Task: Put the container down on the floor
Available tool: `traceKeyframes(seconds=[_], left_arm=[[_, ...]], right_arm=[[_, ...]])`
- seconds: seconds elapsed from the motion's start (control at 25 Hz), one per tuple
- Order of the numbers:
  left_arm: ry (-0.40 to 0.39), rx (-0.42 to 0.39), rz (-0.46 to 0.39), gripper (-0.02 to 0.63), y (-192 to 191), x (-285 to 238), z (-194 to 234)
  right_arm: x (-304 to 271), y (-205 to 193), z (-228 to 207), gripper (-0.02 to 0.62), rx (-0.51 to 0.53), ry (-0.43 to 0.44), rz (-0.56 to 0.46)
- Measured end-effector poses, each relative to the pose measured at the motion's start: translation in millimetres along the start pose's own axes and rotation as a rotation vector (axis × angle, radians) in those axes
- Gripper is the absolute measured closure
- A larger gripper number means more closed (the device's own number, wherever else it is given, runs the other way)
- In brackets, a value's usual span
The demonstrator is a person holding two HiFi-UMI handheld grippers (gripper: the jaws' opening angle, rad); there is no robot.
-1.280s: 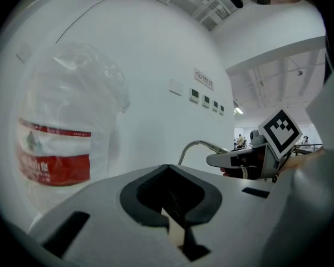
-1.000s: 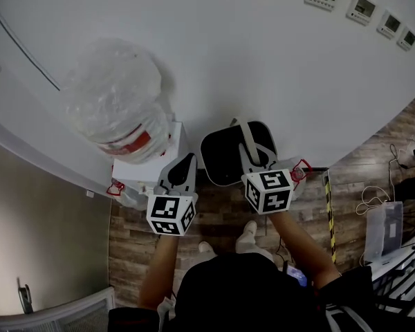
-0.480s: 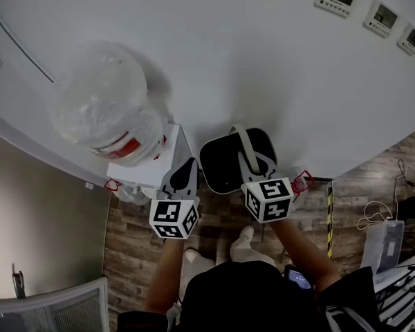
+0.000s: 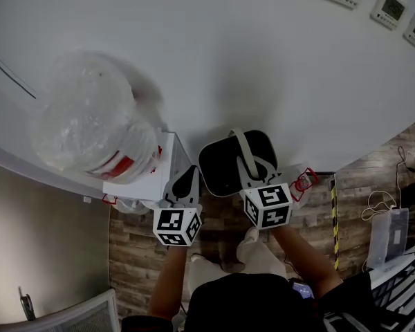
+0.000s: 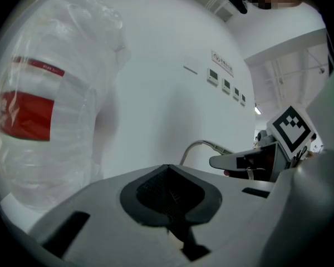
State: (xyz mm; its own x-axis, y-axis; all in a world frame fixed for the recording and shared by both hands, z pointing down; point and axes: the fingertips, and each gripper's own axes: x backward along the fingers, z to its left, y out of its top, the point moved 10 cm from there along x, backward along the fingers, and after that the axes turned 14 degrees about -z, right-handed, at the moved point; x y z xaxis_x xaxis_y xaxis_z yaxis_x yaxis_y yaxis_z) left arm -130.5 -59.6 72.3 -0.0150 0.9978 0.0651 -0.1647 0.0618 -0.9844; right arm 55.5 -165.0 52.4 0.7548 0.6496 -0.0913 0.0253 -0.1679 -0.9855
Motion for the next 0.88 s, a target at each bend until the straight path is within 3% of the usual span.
traceKeyframes(seconds=[0.48, 0.88], left_arm=[[-0.081, -0.058, -0.021, 0.589, -46, -13, 22], [-0.117, -0.001, -0.021, 0.589, -123, -5, 31]], right_arm=[[-17, -55, 6, 0.565, 0.010, -0.048, -0.019], [-20, -124, -4, 0.565, 0.003, -0.104, -0.027]])
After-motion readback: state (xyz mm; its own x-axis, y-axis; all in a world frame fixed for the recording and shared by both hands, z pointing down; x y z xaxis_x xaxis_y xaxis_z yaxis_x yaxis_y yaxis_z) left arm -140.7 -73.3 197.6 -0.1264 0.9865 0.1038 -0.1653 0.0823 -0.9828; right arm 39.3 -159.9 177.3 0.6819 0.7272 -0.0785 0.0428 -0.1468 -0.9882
